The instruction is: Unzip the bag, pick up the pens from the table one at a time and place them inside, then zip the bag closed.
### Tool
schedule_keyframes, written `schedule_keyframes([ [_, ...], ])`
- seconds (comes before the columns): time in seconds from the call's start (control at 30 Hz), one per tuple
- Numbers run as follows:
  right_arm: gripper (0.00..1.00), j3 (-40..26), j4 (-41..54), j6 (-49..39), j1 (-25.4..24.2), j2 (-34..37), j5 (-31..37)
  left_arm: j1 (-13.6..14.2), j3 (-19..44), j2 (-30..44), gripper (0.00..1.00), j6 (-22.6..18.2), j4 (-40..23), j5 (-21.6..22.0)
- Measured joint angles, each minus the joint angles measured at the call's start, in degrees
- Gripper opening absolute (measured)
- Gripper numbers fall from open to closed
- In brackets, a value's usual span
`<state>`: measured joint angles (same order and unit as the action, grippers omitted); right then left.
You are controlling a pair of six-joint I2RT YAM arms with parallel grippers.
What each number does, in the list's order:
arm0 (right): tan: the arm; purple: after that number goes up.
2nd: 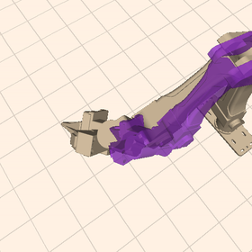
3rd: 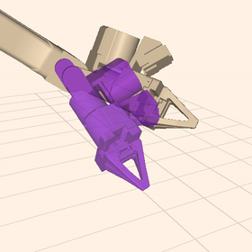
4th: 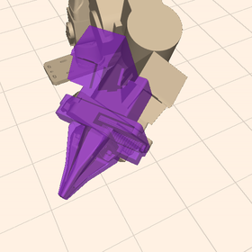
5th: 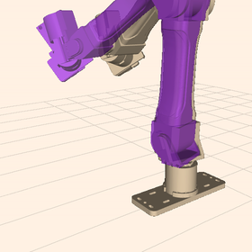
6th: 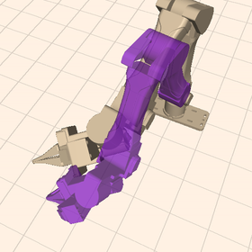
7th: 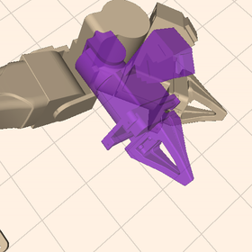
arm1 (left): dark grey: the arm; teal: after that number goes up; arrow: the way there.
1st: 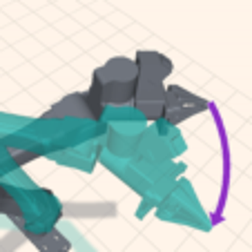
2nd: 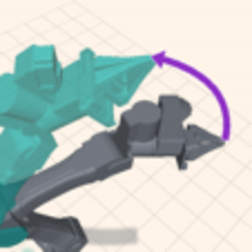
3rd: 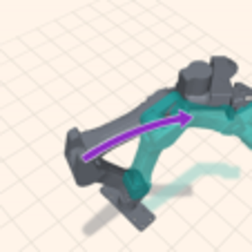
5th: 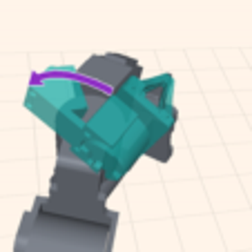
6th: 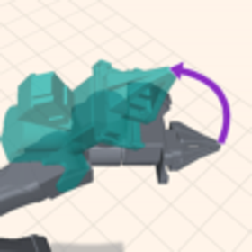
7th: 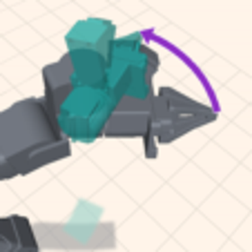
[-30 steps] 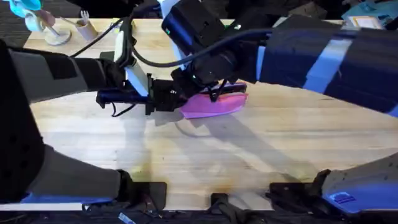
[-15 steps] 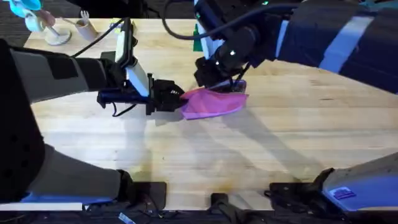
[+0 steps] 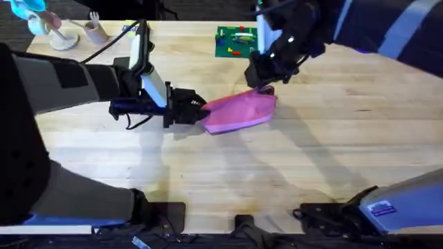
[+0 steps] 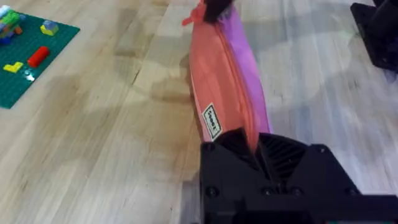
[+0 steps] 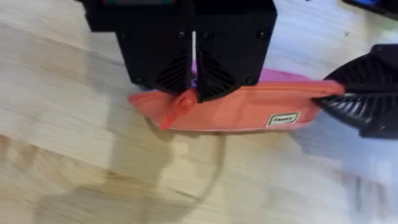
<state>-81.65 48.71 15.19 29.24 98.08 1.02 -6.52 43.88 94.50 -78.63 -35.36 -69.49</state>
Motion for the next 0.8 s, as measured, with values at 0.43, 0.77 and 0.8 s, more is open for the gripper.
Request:
schedule_keyframes([
  [0.43, 0.033, 0.0, 2.1, 0.0, -9.7, 0.0, -3.2, 0.3, 0.0, 0.0, 0.044, 0.0, 0.1, -1.0],
  [0.77, 0.034, 0.0, 4.3, 0.4, -14.6, 0.0, -7.4, 1.2, 0.0, 0.0, 0.043, 0.0, 0.3, -1.7],
  [0.8, 0.034, 0.0, 4.2, 0.4, -14.7, 0.0, -7.3, 1.2, 0.0, 0.0, 0.043, 0.0, 0.3, -1.7],
])
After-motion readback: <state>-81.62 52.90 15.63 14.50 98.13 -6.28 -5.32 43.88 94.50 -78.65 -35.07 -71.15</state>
